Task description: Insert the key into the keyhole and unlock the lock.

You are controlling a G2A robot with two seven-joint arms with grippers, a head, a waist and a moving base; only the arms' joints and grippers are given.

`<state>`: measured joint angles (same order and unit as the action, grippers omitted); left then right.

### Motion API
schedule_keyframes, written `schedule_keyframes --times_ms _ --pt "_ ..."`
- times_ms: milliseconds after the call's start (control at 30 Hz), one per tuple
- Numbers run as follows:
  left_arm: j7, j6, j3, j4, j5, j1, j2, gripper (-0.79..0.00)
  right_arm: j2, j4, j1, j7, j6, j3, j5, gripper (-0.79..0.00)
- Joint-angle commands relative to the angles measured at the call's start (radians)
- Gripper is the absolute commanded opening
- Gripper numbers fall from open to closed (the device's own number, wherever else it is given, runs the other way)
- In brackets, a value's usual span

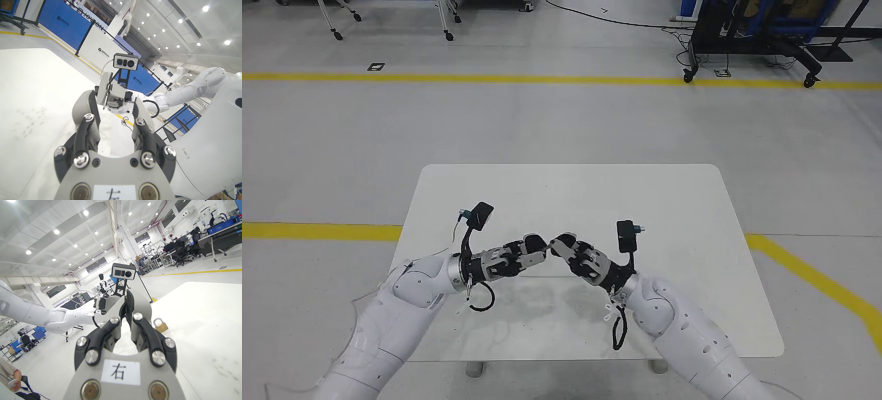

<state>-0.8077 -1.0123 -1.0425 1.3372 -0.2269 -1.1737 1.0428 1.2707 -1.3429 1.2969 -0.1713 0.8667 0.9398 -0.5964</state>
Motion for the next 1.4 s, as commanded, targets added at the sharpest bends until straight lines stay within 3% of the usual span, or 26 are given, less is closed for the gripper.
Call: schedule_keyframes --times_ms 0,67,500,533,567,600,1233,1367 --pt "0.0 0.0 0.001 -0.002 -0.002 0.002 0.0 -0.699 0.002 0.001 -0.002 0.002 0.001 -0.001 0.001 -0.785" --pt "0.0 0.0 0.0 -0.007 -0.004 0.002 0.0 -0.785 0.003 0.003 -0.002 0.002 0.001 -0.001 0.001 -0.785" --pt "0.039 0.0 -0.014 -0.016 0.057 0.001 0.005 -0.785 0.009 0.008 0.0 0.01 0.006 0.008 -0.002 -0.785" --pt "0.041 0.0 -0.014 -0.016 0.059 0.001 0.005 -0.785 0.01 0.01 0.001 0.016 0.006 0.007 0.004 -0.699" --pt "0.043 0.0 -0.015 -0.016 0.059 0.001 0.005 -0.785 0.01 0.01 0.0 0.021 0.006 0.007 0.011 -0.24" --pt "0.045 0.0 -0.016 -0.017 0.061 0.001 0.005 -0.785 0.01 0.011 0.0 0.026 0.006 0.007 0.018 0.0" --pt "0.059 0.005 -0.054 -0.024 -0.003 -0.012 -0.001 -0.785 0.011 0.011 -0.001 0.026 0.005 0.01 0.036 0.0" --pt "0.123 0.059 -0.077 0.018 0.163 -0.029 -0.002 -0.785 -0.006 -0.05 -0.003 0.108 -0.08 0.054 -0.15 0.0"
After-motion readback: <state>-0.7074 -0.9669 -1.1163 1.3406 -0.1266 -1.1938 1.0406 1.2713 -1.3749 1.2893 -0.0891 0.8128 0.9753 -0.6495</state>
